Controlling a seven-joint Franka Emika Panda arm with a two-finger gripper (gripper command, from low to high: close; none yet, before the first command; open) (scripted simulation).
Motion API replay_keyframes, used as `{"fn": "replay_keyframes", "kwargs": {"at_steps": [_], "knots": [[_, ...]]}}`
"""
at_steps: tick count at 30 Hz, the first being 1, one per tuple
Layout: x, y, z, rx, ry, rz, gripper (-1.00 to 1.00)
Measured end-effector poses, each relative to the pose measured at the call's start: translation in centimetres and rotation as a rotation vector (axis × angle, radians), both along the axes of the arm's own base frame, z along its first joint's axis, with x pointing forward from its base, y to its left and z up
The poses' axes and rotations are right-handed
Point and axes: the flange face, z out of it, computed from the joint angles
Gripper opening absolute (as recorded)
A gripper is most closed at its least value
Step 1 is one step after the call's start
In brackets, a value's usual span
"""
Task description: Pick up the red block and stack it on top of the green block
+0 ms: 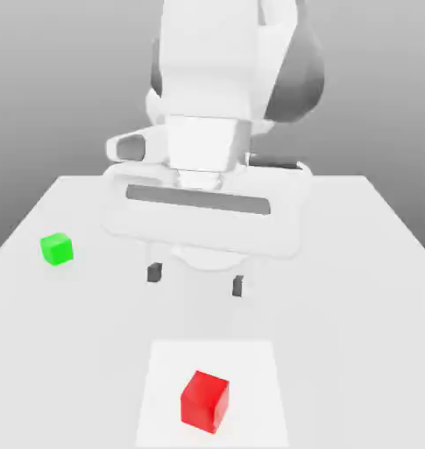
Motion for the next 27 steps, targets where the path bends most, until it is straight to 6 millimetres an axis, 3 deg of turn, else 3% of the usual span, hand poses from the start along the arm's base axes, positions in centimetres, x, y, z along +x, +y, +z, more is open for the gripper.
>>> {"fn": "replay_keyframes", "kwargs": {"at_steps": [5, 10, 11, 18, 23, 24, 27], "knots": [[-2.2, 0.2, -9.3, 0.046, 0.140, -0.071, 0.00], [-2.6, 0.3, -15.7, 0.054, 0.162, -0.084, 0.00], [-2.6, 0.3, -16.6, 0.054, 0.163, -0.083, -1.00], [-2.6, 0.3, -16.6, 0.054, 0.162, -0.084, -1.00], [-2.6, 0.2, -11.4, 0.054, 0.162, -0.084, -1.00], [-2.9, -0.9, -10.7, 0.048, 0.161, -0.102, -1.00], [-4.3, -6.9, -9.6, 0.021, 0.158, -0.204, -1.00]]}}
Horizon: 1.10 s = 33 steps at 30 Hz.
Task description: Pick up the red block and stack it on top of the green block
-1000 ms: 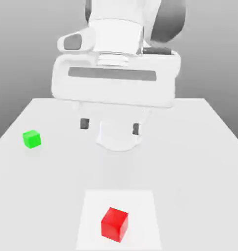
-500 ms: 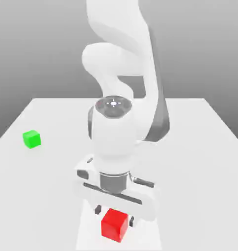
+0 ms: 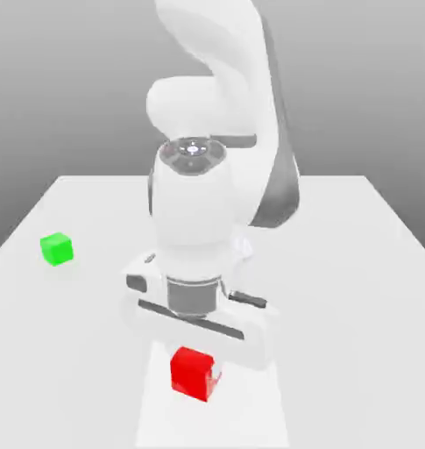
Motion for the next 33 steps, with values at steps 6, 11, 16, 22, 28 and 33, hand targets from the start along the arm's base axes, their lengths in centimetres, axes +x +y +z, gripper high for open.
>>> {"fn": "replay_keyframes", "kwargs": {"at_steps": [6, 11, 16, 22, 28, 33], "knots": [[-6.4, -12.9, 1.8, -0.053, 0.007, -0.253, -1.00], [-13.5, -20.0, 3.0, -0.073, 0.014, -0.434, -1.00], [-20.8, -24.3, 3.8, -0.069, 0.016, -0.588, -1.00], [-31.0, -27.2, 4.0, -0.036, 0.008, -0.801, -1.00], [-40.5, -27.0, 3.1, 0.025, -0.018, -1.005, -1.00], [-41.8, -26.8, 1.9, 0.041, -0.036, -1.037, -1.00]]}}
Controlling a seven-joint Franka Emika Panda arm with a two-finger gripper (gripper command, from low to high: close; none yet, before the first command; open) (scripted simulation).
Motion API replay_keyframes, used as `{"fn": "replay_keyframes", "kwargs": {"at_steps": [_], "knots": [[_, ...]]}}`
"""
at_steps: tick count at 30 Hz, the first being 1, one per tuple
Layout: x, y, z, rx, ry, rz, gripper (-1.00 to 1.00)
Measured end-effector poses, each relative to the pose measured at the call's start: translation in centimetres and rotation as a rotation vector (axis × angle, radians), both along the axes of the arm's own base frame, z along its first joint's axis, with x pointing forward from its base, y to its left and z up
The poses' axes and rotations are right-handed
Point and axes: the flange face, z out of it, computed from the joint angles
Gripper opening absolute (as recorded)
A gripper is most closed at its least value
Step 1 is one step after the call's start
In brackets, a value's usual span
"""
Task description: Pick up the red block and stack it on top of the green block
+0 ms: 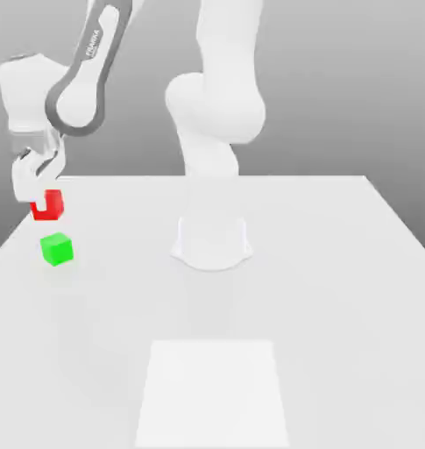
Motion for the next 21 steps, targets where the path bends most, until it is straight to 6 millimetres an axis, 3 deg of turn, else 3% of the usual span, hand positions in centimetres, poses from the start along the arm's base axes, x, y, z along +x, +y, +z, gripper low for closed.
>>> {"fn": "replay_keyframes", "kwargs": {"at_steps": [21], "knots": [[0.1, 0.1, -5.3, 0.004, 0.003, 0.001, -1.00]]}}
